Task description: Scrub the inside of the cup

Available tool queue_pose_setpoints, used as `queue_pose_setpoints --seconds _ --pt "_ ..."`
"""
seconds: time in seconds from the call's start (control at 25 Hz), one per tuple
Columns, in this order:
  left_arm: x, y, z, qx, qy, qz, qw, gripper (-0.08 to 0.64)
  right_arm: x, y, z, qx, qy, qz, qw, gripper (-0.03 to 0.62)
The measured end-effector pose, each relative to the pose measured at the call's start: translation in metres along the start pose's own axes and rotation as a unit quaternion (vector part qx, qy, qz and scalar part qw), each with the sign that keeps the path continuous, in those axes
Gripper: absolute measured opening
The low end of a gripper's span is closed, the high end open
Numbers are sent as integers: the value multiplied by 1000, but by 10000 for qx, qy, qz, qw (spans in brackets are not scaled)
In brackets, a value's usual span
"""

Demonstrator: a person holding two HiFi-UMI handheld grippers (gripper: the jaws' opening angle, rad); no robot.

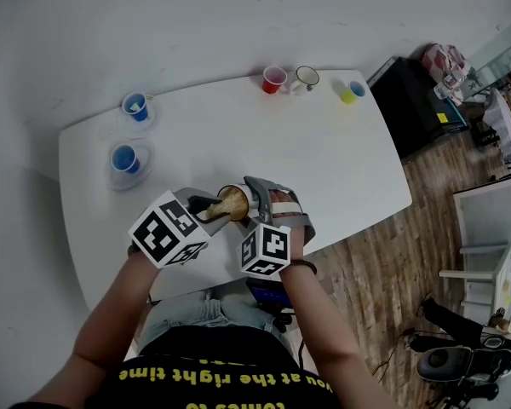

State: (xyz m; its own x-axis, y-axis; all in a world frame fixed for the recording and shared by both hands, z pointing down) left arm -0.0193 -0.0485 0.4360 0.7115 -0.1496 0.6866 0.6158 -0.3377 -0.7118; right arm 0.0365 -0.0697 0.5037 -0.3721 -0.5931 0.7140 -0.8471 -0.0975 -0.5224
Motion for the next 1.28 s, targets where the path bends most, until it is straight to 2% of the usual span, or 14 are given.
queue_pose_setpoints --seconds 0.12,0.28,0.52,0.68,0.8,1.0,1.16,1.28 --pt "-2 -2 -8 13 285 17 9996 101 0 -1 3 71 -31 18 10000 394" --pt "-2 -2 -10 132 480 -121 9987 101 -2 -1 8 62 -58 -3 10000 394" --pt "0 -9 -4 288 321 -433 9981 100 1 -3 4 38 -33 -62 10000 394" --pt "1 -7 7 209 3 -325 9993 100 1 -4 4 82 -23 -76 9999 394" --pt "0 -4 11 200 -88 -209 9995 100 0 -3 2 94 11 -60 9999 394" --pt "-2 -1 2 153 90 -32 9998 101 -1 2 0 113 30 11 9999 394" --pt "2 -5 -4 190 280 -199 9992 100 -1 7 -3 10 41 71 10000 394" --pt "5 -6 -3 375 368 -418 9977 100 -1 10 -4 -134 24 59 9999 394"
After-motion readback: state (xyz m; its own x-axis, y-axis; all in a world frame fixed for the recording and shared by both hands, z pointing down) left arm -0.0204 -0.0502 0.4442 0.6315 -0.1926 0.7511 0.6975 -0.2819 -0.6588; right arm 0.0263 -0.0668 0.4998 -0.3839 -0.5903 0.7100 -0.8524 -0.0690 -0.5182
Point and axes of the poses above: the fingertips, and each gripper's own axes: x forward along the fingers, z to its right, y out of its top, the point moved 4 cm from there along -x, backward along the fingers, and after that the axes turned 9 degrees about x, right-handed, at the moved point
